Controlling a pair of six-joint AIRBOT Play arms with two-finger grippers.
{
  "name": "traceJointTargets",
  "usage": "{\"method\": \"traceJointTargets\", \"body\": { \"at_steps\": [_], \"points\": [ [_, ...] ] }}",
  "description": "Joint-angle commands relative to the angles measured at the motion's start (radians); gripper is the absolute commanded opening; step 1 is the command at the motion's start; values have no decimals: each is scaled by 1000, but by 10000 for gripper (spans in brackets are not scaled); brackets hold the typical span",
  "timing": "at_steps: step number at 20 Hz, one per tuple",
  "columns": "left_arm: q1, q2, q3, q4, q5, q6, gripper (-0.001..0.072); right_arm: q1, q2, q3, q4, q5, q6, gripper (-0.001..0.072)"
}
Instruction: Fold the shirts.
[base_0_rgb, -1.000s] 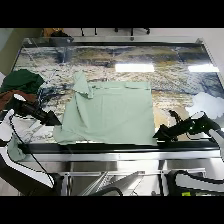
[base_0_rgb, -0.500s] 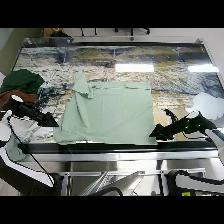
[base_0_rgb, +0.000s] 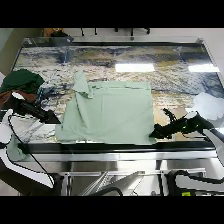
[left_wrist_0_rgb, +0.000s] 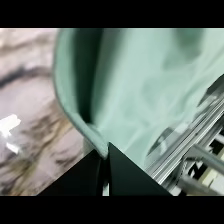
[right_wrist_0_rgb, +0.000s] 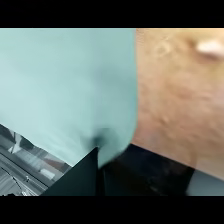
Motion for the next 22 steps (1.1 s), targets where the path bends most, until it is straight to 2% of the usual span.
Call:
{"method": "traceJointTargets", "body": {
  "at_steps": [1,3,6,8,9,11,13,16,18,19,22],
  "points": [
    [39,118,1,-237,13,7,17,11,31,39,198,72,-109,24],
    [96,250,1,-522,15,31,17,-17,94,185,398,103,-187,25],
    [204,515,1,-1066,92,95,17,-139,183,550,752,127,-291,25],
    [280,714,1,-1302,226,115,17,-233,205,830,896,128,-309,25],
    [319,813,1,-1347,305,128,17,-269,209,950,917,128,-303,25],
    [414,1009,1,-1336,464,132,18,-340,220,1152,915,109,-256,25],
    [510,1145,8,-1334,551,127,18,-406,234,1280,914,93,-204,25],
    [563,1198,91,-1257,549,99,18,-462,262,1334,827,95,-177,25],
    [488,1151,159,-1055,504,21,18,-460,253,1326,705,122,-142,25],
    [424,1116,175,-971,479,2,18,-460,236,1310,692,145,-140,25],
    [131,986,112,-792,499,-3,18,-429,169,1191,665,203,-145,25]
  ]
}}
